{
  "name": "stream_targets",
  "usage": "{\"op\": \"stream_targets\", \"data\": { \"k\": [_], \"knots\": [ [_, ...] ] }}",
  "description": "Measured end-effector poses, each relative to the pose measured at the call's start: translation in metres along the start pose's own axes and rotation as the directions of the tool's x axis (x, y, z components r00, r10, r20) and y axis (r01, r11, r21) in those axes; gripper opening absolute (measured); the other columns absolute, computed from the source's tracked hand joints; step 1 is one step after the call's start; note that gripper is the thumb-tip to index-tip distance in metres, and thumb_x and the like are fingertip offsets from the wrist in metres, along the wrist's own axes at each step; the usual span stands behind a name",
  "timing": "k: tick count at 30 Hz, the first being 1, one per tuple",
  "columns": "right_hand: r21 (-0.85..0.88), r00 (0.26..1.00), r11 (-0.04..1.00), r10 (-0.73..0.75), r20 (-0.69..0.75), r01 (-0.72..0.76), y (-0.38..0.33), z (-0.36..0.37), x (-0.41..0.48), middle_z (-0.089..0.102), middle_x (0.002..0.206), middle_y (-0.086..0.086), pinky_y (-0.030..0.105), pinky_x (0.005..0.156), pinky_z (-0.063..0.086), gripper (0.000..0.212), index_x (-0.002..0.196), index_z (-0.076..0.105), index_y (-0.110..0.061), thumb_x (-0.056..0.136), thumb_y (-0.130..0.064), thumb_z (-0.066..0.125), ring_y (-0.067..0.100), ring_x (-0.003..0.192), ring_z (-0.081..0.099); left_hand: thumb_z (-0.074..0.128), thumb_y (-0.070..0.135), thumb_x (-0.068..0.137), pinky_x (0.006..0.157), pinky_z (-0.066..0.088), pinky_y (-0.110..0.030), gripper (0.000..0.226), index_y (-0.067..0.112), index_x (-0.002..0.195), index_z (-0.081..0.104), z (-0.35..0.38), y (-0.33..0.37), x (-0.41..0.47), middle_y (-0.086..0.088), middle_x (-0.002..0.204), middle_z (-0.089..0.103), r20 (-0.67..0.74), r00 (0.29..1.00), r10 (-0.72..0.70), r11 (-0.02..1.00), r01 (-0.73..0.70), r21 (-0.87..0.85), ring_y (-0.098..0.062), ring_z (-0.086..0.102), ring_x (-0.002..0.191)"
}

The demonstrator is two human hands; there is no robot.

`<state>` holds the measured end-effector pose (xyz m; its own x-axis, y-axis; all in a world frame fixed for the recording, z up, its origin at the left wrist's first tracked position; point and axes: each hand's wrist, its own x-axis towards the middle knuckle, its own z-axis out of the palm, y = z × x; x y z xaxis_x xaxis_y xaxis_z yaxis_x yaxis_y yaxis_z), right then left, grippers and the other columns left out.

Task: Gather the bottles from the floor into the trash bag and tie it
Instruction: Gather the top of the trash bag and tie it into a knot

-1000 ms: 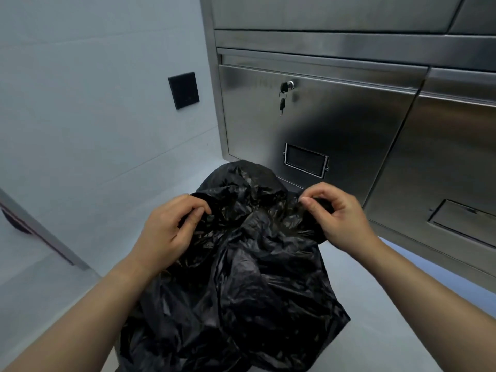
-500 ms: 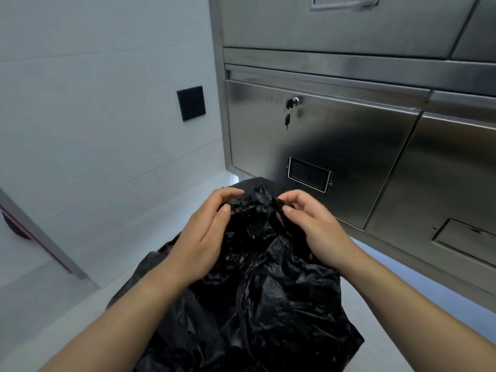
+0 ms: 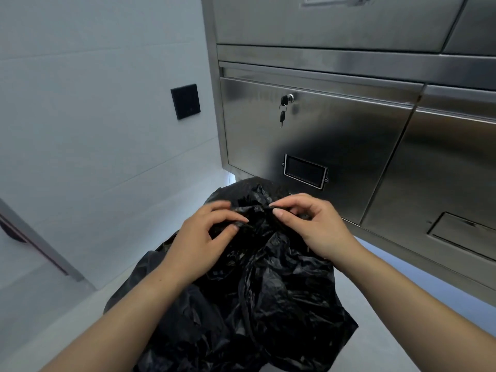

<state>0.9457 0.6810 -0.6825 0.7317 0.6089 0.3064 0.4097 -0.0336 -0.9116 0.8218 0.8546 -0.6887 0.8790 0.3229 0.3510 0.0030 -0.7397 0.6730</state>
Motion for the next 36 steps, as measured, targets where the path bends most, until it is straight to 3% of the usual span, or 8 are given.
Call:
{"op": "stream_targets", "data": {
  "k": [9, 11, 14, 18, 24, 27, 32, 36],
  "knots": [
    [0.042, 0.999, 0.998, 0.040, 0.001, -0.040, 0.002, 0.017, -0.008, 0.057, 0.122, -0.014, 0.004, 0.092, 0.033, 0.024, 0.078, 0.072, -0.047, 0.076, -0.024, 0.074, -0.006, 0.117, 0.048, 0.072, 0.018, 0.077, 0.080, 0.045, -0.007, 0.026, 0.041, 0.089, 0.069, 0.018, 0.009, -0.002, 0.025, 0.085, 0.071, -0.108, 0.987, -0.120, 0.970, 0.093, -0.225, 0.007, 0.065, 0.087],
    [0.072, 0.998, 0.996, 0.055, 0.002, -0.055, 0.004, 0.020, -0.009, 0.063, 0.113, -0.015, 0.011, 0.098, 0.035, 0.022, 0.079, 0.074, -0.043, 0.075, -0.021, 0.075, -0.007, 0.116, 0.051, 0.075, 0.016, 0.074, 0.076, 0.045, -0.006, 0.026, 0.036, 0.089, 0.067, 0.023, 0.012, -0.004, 0.019, 0.078, 0.073, -0.127, 0.972, -0.200, 0.934, 0.149, -0.325, 0.005, 0.066, 0.081],
    [0.134, 0.999, 0.990, 0.053, 0.008, -0.054, 0.008, 0.024, -0.009, 0.071, 0.088, -0.021, 0.007, 0.082, 0.041, 0.024, 0.077, 0.075, -0.041, 0.075, -0.017, 0.075, -0.007, 0.097, 0.061, 0.076, 0.009, 0.073, 0.069, 0.045, -0.005, 0.027, 0.031, 0.085, 0.066, 0.028, 0.014, -0.005, 0.013, 0.074, 0.074, -0.113, 0.957, -0.266, 0.883, 0.195, -0.428, 0.002, 0.068, 0.075],
    [0.196, 0.999, 0.980, 0.026, 0.022, -0.029, 0.008, 0.027, -0.008, 0.073, 0.089, -0.015, 0.011, 0.076, 0.046, 0.024, 0.083, 0.075, -0.036, 0.075, -0.013, 0.076, 0.002, 0.087, 0.067, 0.074, 0.005, 0.072, 0.065, 0.049, -0.009, 0.025, 0.027, 0.084, 0.068, 0.027, 0.015, -0.006, 0.008, 0.074, 0.074, -0.093, 0.944, -0.318, 0.818, 0.224, -0.529, -0.003, 0.069, 0.071],
    [0.144, 0.999, 0.989, 0.047, -0.022, -0.043, 0.009, 0.033, -0.006, 0.069, 0.099, 0.003, 0.032, 0.092, 0.048, 0.043, 0.104, 0.066, -0.040, 0.071, -0.016, 0.080, 0.014, 0.099, 0.063, 0.068, 0.001, 0.079, 0.077, 0.054, -0.021, 0.029, 0.025, 0.095, 0.071, 0.021, 0.012, -0.010, -0.002, 0.090, 0.075, -0.003, 0.957, -0.292, 0.734, 0.221, -0.642, -0.014, 0.071, 0.087],
    [0.118, 0.999, 0.992, 0.046, -0.013, -0.044, 0.006, 0.036, -0.008, 0.066, 0.100, 0.004, 0.037, 0.096, 0.046, 0.047, 0.106, 0.063, -0.039, 0.070, -0.015, 0.080, 0.019, 0.103, 0.060, 0.074, 0.021, 0.074, 0.081, 0.054, -0.020, 0.020, 0.026, 0.094, 0.072, 0.020, 0.012, -0.011, -0.001, 0.089, 0.075, -0.047, 0.959, -0.279, 0.753, 0.189, -0.630, -0.013, 0.070, 0.088],
    [-0.061, 0.972, 0.998, 0.018, 0.234, -0.004, -0.008, 0.007, 0.000, 0.061, 0.116, -0.007, 0.030, 0.095, 0.047, 0.042, 0.117, 0.059, -0.036, 0.079, -0.026, 0.074, 0.007, 0.111, 0.055, 0.076, 0.018, 0.075, 0.080, 0.051, -0.014, 0.020, 0.038, 0.078, 0.074, 0.024, 0.006, -0.005, 0.014, 0.085, 0.075, -0.165, 0.948, -0.271, 0.844, 0.151, -0.515, -0.004, 0.069, 0.085],
    [-0.238, 0.821, 0.969, 0.079, 0.566, 0.072, -0.018, -0.037, -0.008, 0.030, 0.141, -0.030, 0.029, 0.101, 0.039, 0.075, 0.128, 0.039, -0.059, 0.062, -0.056, 0.076, -0.006, 0.129, 0.034, 0.075, 0.019, 0.076, 0.080, 0.051, -0.013, 0.019, 0.038, 0.077, 0.075, 0.022, -0.001, 0.000, 0.016, 0.085, 0.074, -0.191, 0.937, -0.292, 0.845, 0.159, -0.510, -0.002, 0.069, 0.085]
  ]
}}
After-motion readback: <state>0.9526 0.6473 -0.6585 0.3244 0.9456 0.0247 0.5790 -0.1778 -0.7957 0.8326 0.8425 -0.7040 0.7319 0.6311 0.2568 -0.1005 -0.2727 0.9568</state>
